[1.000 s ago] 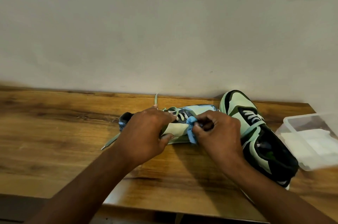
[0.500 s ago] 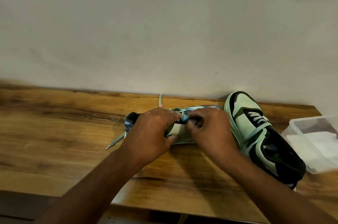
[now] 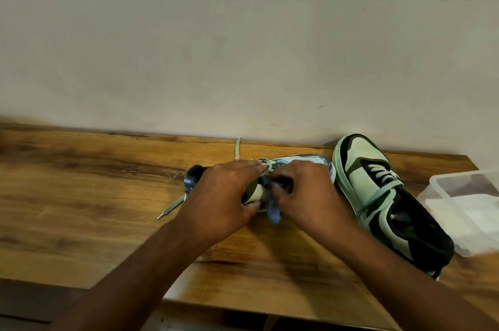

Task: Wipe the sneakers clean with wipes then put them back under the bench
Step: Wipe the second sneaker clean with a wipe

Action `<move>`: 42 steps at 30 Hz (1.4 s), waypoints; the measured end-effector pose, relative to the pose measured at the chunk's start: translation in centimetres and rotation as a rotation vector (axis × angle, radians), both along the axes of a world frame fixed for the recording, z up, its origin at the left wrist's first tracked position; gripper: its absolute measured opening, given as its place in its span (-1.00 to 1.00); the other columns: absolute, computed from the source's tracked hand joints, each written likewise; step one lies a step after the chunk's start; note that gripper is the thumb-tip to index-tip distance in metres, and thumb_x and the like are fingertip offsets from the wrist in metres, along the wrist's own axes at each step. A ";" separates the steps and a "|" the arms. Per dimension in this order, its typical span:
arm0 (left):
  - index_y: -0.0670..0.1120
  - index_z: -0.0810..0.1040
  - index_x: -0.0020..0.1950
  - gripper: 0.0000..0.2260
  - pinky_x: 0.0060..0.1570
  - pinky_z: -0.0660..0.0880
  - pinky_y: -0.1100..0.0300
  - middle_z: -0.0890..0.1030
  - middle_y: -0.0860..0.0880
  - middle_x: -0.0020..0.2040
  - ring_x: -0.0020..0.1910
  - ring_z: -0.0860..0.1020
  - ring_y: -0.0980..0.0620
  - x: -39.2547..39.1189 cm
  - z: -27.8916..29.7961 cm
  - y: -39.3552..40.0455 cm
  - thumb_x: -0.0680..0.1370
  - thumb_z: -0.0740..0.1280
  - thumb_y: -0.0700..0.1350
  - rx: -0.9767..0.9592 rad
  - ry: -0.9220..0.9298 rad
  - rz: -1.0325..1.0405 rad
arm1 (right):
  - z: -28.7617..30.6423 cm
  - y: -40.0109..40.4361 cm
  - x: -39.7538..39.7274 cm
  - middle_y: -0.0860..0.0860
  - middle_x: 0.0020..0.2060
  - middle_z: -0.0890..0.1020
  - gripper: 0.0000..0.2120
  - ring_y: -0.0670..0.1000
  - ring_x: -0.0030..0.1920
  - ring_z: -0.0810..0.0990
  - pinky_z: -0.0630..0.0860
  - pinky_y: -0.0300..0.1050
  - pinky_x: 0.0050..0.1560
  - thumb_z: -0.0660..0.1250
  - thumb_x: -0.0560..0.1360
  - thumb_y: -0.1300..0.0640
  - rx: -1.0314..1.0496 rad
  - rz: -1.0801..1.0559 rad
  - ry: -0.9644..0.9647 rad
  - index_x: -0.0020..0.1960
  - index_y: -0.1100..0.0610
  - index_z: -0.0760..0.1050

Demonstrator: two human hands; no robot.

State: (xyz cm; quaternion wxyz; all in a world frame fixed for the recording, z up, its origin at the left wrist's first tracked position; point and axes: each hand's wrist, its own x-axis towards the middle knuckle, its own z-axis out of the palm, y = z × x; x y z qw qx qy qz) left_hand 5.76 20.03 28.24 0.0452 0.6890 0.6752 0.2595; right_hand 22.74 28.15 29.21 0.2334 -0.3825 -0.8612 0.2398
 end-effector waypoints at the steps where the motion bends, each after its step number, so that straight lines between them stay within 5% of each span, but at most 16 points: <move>1: -0.01 0.58 0.45 -0.35 0.54 0.26 0.11 0.59 0.01 0.42 0.44 0.52 0.02 0.0 0.0 0.0 0.38 0.66 -0.06 0.009 0.013 0.010 | -0.1 1.0 0.6 -0.06 -0.36 0.64 -0.86 -0.14 -0.33 0.56 0.50 -0.13 -0.24 0.42 0.44 0.24 0.021 -0.038 -0.012 -0.21 0.05 0.72; 6: -0.01 0.57 0.46 -0.36 0.50 0.23 0.16 0.58 0.01 0.43 0.48 0.46 0.00 0.2 -0.2 -0.1 0.41 0.65 -0.04 0.033 0.038 0.021 | -0.6 1.7 1.0 0.00 -0.38 0.66 -0.87 -0.02 -0.35 0.58 0.56 -0.06 -0.23 0.38 0.39 0.21 0.121 -0.138 -0.016 -0.27 0.10 0.69; 9: -0.04 0.60 0.42 -0.38 0.56 0.30 -0.03 0.62 -0.02 0.38 0.41 0.55 -0.04 0.0 -0.7 0.0 0.37 0.64 -0.11 0.015 0.090 -0.019 | -0.6 -1.2 -0.3 -0.02 -0.31 0.65 -0.88 -0.05 -0.32 0.53 0.42 -0.14 -0.31 0.41 0.40 0.25 0.088 0.011 0.003 -0.20 0.07 0.70; 12: -0.06 0.65 0.35 -0.43 0.50 0.39 -0.18 0.68 -0.03 0.30 0.29 0.62 -0.03 -0.3 -1.3 0.1 0.35 0.64 -0.07 0.055 0.188 -0.057 | -0.3 -0.2 0.7 -0.09 -0.31 0.66 -0.86 -0.14 -0.31 0.57 0.55 -0.12 -0.23 0.51 0.35 0.21 0.041 -0.010 -0.004 -0.14 0.00 0.74; 16: -0.05 0.66 0.34 -0.43 0.50 0.37 -0.13 0.69 -0.01 0.27 0.25 0.64 -0.01 0.0 -1.5 0.0 0.37 0.64 0.08 0.133 0.313 -0.084 | -0.8 1.7 2.8 -0.08 -0.29 0.69 -0.86 -0.12 -0.30 0.62 0.63 -0.01 -0.14 0.51 0.42 0.23 0.094 -0.194 0.049 -0.07 0.04 0.75; 20: -0.04 0.67 0.31 -0.42 0.48 0.35 -0.09 0.71 -0.02 0.23 0.20 0.67 -0.03 0.4 -1.6 0.3 0.34 0.65 0.10 0.144 0.430 -0.059 | -2.6 -1.5 1.8 -0.05 -0.16 0.69 -0.77 -0.08 -0.21 0.60 0.62 -0.10 -0.12 0.54 0.39 0.24 0.181 -0.094 0.077 0.01 0.02 0.71; 23: -0.03 0.71 0.26 -0.51 0.46 0.37 -0.12 0.73 -0.01 0.17 0.14 0.70 -0.03 0.3 -1.6 0.6 0.36 0.64 0.07 0.149 0.440 -0.068 | -3.2 -2.1 2.1 -0.06 -0.15 0.67 -0.79 -0.07 -0.19 0.61 0.62 -0.07 -0.14 0.54 0.39 0.23 0.173 -0.035 0.065 -0.01 0.03 0.67; 28: -0.03 0.73 0.21 -0.60 0.45 0.36 -0.11 0.75 0.02 0.11 0.08 0.71 -0.02 0.4 -1.8 0.5 0.43 0.61 0.09 0.173 0.442 -0.072 | -2.9 1.7 3.9 -0.10 -0.31 0.65 -0.86 -0.14 -0.32 0.61 0.61 -0.03 -0.23 0.53 0.37 0.27 0.115 -0.313 0.207 -0.18 0.06 0.66; 34: -0.01 0.72 0.25 -0.55 0.43 0.45 -0.15 0.74 0.01 0.17 0.12 0.70 -0.02 0.1 -1.7 0.5 0.40 0.62 0.07 0.136 0.397 -0.059 | -4.1 -1.8 2.6 -0.07 -0.21 0.61 -0.81 -0.13 -0.26 0.50 0.56 -0.14 -0.25 0.55 0.38 0.25 0.201 -0.087 0.098 -0.10 0.04 0.61; 39: -0.02 0.72 0.23 -0.56 0.42 0.42 -0.13 0.74 0.00 0.15 0.11 0.71 -0.02 0.3 -1.6 0.5 0.40 0.63 0.08 0.136 0.389 -0.061 | -3.8 0.7 3.9 -0.10 -0.31 0.53 -0.75 -0.14 -0.31 0.48 0.46 -0.17 -0.32 0.55 0.34 0.26 0.128 -0.306 0.103 -0.24 0.05 0.49; 42: -0.01 0.72 0.23 -0.60 0.44 0.37 -0.08 0.74 0.02 0.14 0.10 0.70 0.00 0.3 -1.6 0.5 0.44 0.58 0.10 0.144 0.392 -0.061 | -4.3 -1.3 3.0 -0.06 -0.26 0.52 -0.75 -0.06 -0.30 0.46 0.47 -0.08 -0.33 0.52 0.36 0.27 0.173 -0.223 0.061 -0.19 0.04 0.47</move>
